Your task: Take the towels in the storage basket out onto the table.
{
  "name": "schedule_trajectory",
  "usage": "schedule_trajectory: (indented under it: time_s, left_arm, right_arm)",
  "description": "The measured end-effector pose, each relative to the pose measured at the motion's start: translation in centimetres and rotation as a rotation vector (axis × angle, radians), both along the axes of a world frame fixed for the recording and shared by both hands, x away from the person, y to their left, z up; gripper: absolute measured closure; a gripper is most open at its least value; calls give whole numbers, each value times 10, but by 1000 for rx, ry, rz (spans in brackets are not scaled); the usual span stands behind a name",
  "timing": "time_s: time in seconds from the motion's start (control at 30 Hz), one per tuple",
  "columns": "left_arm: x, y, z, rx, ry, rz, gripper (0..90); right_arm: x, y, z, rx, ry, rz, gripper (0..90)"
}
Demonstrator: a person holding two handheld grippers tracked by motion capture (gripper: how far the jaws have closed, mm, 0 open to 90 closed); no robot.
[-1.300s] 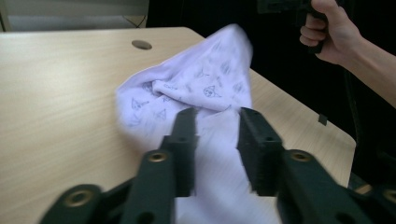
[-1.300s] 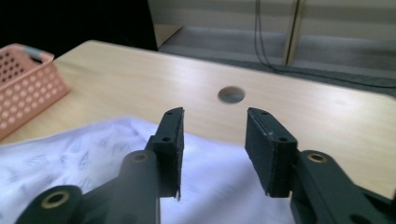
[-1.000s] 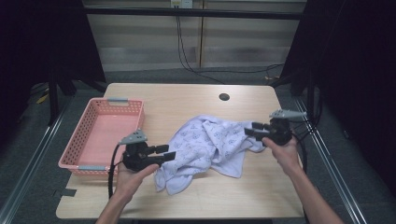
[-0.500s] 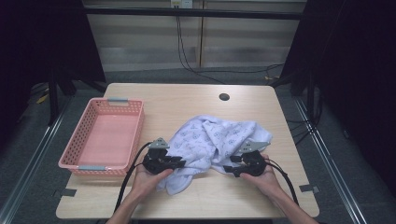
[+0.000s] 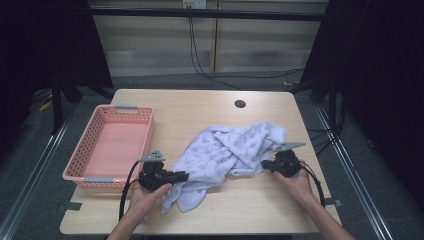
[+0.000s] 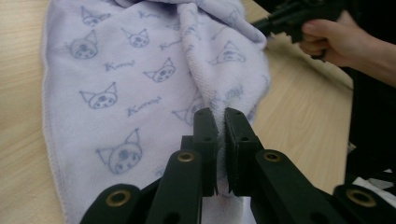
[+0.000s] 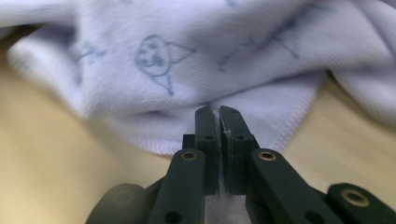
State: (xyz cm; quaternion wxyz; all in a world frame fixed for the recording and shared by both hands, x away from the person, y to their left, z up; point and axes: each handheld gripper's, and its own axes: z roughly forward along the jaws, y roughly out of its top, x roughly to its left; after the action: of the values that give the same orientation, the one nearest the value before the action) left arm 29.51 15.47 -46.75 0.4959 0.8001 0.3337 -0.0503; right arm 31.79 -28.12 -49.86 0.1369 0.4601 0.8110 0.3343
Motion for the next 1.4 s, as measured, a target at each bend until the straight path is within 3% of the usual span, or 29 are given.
schedule_trajectory:
  time_s: [0.07,0.13,0.2,0.3,0.37,0.4,0.47,0.53,0.6,0.67,0.8,0.87,1.03,1.13,1.3,1.4]
  left_arm:
    - [0,-1,2,1,-4,-1,843]
    - [4,-1,3,42,-33,25,839]
    - [12,3,0,32,-20,66,820]
    - [21,7,-7,41,3,89,716]
    - [22,5,-9,45,7,93,645]
    - [21,3,-9,41,9,80,616]
    - [16,-2,-6,77,-16,78,609]
    - [10,-6,-3,65,-34,55,606]
    - [5,-9,-1,87,-59,40,604]
    - [5,-9,-2,89,-59,33,598]
    - [7,-7,-4,91,-49,49,591]
    - [5,-8,-2,80,-43,30,592]
    - [1,-6,0,86,-61,35,673]
    - [2,-1,-1,65,-40,36,719]
    - [1,1,-4,72,-29,51,647]
    - [2,-1,-7,98,-31,53,611]
  right_arm:
    - [13,-17,-1,-8,-5,-74,877]
    - [23,-32,-2,-26,-30,-127,875]
    - [27,-39,-3,-19,-31,-176,836]
    - [20,-38,4,38,-37,-152,572]
    - [11,-33,13,68,-62,-136,533]
    - [3,-27,19,99,-85,-103,530]
    - [-10,-11,28,130,-96,-40,530]
    - [-24,4,32,152,-88,25,534]
    - [-35,19,32,181,-67,80,541]
    - [-46,35,29,186,-50,149,554]
    - [-56,63,25,215,-14,243,568]
    - [-58,83,23,215,4,300,570]
    - [-64,129,17,210,43,434,577]
    - [-65,153,14,224,62,480,573]
    - [-56,180,7,231,86,502,532]
    - [-55,192,4,214,89,512,503]
